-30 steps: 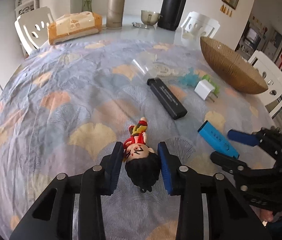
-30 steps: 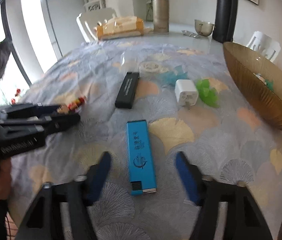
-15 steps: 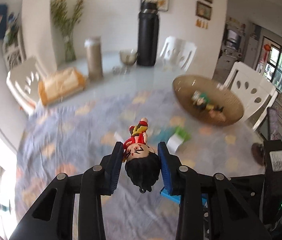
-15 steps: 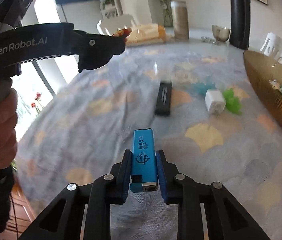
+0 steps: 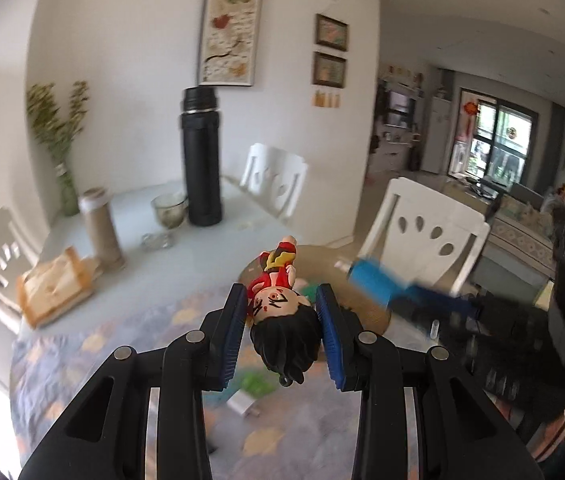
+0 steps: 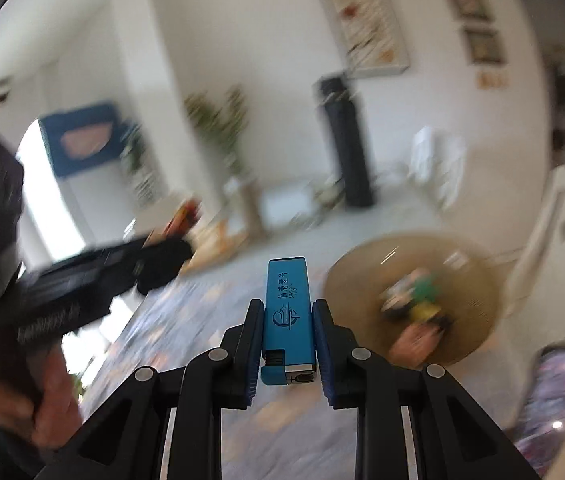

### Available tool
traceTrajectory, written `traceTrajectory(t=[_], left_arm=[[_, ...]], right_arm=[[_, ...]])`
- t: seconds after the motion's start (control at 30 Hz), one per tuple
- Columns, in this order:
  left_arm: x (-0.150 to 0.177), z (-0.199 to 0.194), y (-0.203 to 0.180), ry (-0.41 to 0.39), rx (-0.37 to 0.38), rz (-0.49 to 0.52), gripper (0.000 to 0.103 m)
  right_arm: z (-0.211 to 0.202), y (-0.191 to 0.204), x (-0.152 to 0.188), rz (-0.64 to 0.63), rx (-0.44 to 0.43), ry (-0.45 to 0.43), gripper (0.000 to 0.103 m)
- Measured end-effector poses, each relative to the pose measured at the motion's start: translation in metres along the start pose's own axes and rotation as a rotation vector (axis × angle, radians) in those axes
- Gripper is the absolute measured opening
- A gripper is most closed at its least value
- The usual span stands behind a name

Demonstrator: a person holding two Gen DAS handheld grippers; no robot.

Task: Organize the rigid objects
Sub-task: 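Carry the figure and blue lighter in both tools over the bowl, then open both tools to drop the figure and lighter into the bowl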

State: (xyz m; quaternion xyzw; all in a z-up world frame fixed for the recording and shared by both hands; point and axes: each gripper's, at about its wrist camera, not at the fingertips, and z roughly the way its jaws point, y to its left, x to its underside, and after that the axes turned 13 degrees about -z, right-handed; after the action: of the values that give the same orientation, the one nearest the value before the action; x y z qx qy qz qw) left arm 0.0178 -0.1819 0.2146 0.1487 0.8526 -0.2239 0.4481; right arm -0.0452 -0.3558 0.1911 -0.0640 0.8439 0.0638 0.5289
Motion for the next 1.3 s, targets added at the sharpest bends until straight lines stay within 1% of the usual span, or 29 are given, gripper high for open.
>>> traceTrajectory(t=[0.03,0.1,0.17,0.23,0.3,0.33,0.4,0.43,0.5,0.6,0.73,0.83,0.9,0.93,0.97,1.0,1.03,1.07,1.17,1.2,1.23,1.27,1.3], left_arm=[[-0.001,0.003,-0.003,0.003,0.007,0.003,0.032],[-0.005,0.014,-0.011,0.010,0.042,-0.007,0.032],[-0.009,0.027,-0.014,0.010,0.086,-0.040,0.032],[-0.007,0.042,-0.015,0.020,0.119,-0.065,0.032],[-0.001,0.065,-0.015,0.075,0.162,-0.091,0.032],[0.004,0.081,-0.014,0.130,0.207,-0.109,0.032],[0.013,0.101,-0.010,0.203,0.284,-0.140,0.032],[0.016,0.109,-0.008,0.221,0.289,-0.148,0.032],[0.022,0.123,-0.004,0.236,0.264,-0.161,0.032],[0.028,0.139,-0.003,0.257,0.271,-0.183,0.032],[0.037,0.155,-0.011,0.274,0.248,-0.169,0.032],[0.042,0.167,-0.013,0.300,0.252,-0.162,0.032],[0.047,0.178,-0.017,0.355,0.274,-0.141,0.033],[0.048,0.180,-0.016,0.370,0.280,-0.152,0.034],[0.046,0.179,-0.014,0.368,0.277,-0.167,0.042],[0.044,0.177,-0.009,0.361,0.259,-0.181,0.056],[0.042,0.173,-0.005,0.353,0.247,-0.192,0.064],[0.039,0.167,0.000,0.336,0.235,-0.207,0.075],[0.028,0.133,0.014,0.254,0.230,-0.221,0.076],[0.024,0.119,0.017,0.226,0.226,-0.218,0.076],[0.021,0.107,0.020,0.203,0.223,-0.214,0.076],[0.018,0.087,0.023,0.170,0.219,-0.205,0.076],[0.016,0.073,0.027,0.145,0.211,-0.197,0.077]], right_arm=[[-0.005,-0.009,-0.005,0.021,0.051,-0.023,0.024],[-0.010,-0.022,-0.010,0.053,0.115,-0.052,0.024],[-0.009,-0.030,-0.012,0.069,0.156,-0.058,0.024],[0.002,-0.043,-0.009,0.090,0.183,-0.040,0.024],[0.016,-0.052,-0.002,0.116,0.197,-0.003,0.024],[0.025,-0.057,0.004,0.131,0.196,0.026,0.024],[0.042,-0.065,0.013,0.153,0.198,0.076,0.024],[0.052,-0.069,0.019,0.165,0.199,0.104,0.024],[0.063,-0.076,0.030,0.192,0.198,0.135,0.024],[0.077,-0.085,0.045,0.232,0.200,0.175,0.024],[0.081,-0.099,0.057,0.294,0.199,0.201,0.024],[0.082,-0.107,0.060,0.320,0.208,0.223,0.024],[0.086,-0.112,0.062,0.345,0.193,0.240,0.024],[0.087,-0.116,0.064,0.374,0.174,0.245,0.024],[0.089,-0.120,0.066,0.399,0.162,0.254,0.025],[0.090,-0.123,0.066,0.417,0.146,0.257,0.031],[0.089,-0.125,0.065,0.430,0.144,0.256,0.040],[0.084,-0.126,0.063,0.439,0.151,0.242,0.044],[0.057,-0.116,0.047,0.383,0.194,0.160,0.045],[0.048,-0.110,0.040,0.354,0.205,0.135,0.050],[0.041,-0.103,0.035,0.332,0.208,0.115,0.061],[0.032,-0.095,0.029,0.307,0.204,0.089,0.065],[0.027,-0.087,0.025,0.289,0.198,0.075,0.066]])
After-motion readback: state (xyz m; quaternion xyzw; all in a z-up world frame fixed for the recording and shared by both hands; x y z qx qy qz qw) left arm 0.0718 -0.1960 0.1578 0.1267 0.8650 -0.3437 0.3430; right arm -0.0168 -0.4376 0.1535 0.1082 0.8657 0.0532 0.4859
